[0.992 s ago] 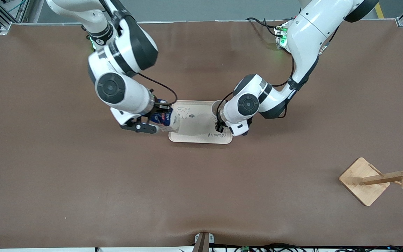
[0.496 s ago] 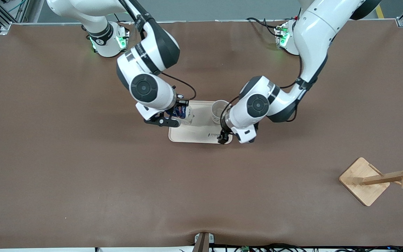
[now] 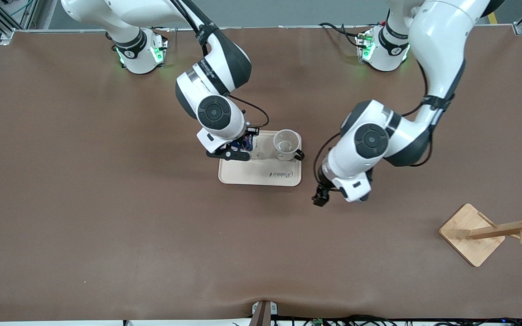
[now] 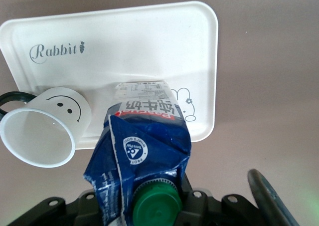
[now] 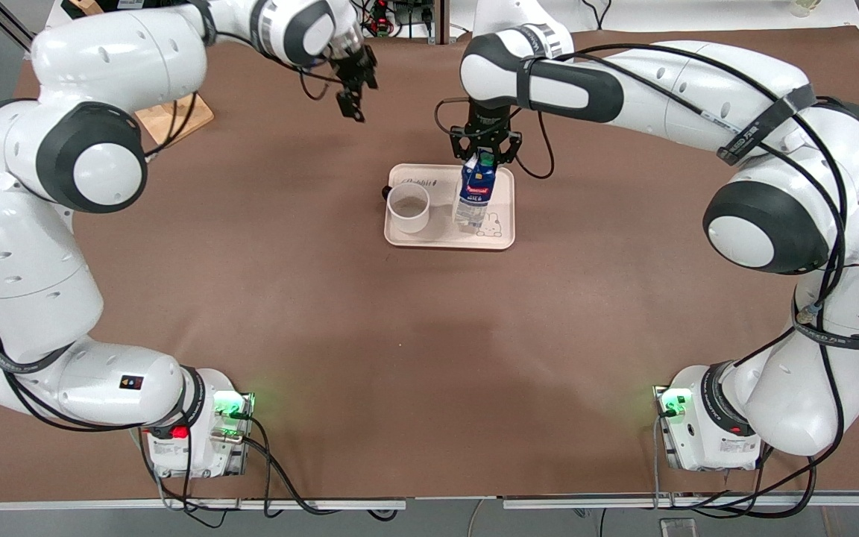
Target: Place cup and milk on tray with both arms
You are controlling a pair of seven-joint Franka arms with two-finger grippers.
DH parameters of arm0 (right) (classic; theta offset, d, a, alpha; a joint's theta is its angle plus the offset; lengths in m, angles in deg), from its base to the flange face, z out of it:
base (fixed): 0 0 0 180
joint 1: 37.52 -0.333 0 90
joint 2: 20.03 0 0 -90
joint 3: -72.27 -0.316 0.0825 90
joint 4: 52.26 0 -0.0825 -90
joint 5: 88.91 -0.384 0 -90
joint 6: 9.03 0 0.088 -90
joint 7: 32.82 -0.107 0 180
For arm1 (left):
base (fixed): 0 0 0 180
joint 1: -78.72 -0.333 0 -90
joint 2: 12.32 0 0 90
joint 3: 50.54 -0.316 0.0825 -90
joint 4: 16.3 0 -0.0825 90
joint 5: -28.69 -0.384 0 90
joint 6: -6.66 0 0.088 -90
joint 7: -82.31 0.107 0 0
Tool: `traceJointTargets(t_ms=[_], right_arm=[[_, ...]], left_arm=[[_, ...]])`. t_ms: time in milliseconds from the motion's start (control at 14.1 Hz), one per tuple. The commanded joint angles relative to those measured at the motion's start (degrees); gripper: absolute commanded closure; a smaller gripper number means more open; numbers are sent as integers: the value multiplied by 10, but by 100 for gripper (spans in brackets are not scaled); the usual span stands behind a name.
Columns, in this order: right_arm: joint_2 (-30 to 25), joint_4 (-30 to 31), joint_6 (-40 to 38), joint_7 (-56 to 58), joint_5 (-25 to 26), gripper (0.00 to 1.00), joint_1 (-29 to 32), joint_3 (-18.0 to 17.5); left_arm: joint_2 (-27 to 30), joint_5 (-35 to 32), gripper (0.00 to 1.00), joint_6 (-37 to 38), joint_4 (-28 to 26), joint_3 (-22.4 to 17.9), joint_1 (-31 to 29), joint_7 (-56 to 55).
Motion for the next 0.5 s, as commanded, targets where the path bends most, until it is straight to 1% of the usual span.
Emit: traceJointTargets(t_ms=[0,71,142,212,283,354,425], right_arm=[[-3,23,28,-17,-1,100,-15,6],[-3,34,53,-23,-1,100,-22,6],[-3,42,76,-35,-1,60,-25,6],[-1,43,96,-55,-1,21,-33,7],[1,43,102,-63,3,19,-36,8],[2,43,103,-64,12,11,-36,8],[2,43,103,-64,26,0,-36,7]], left_arm=[[27,-19,0,23,10,1,-22,12],[37,-18,0,30,10,1,-33,25],[48,-19,0,46,10,1,-48,42],[60,-19,0,67,9,1,-57,69],[73,-20,0,88,9,2,-72,112],[85,-17,0,101,10,3,-89,146],[96,-15,0,108,10,3,-105,164]])
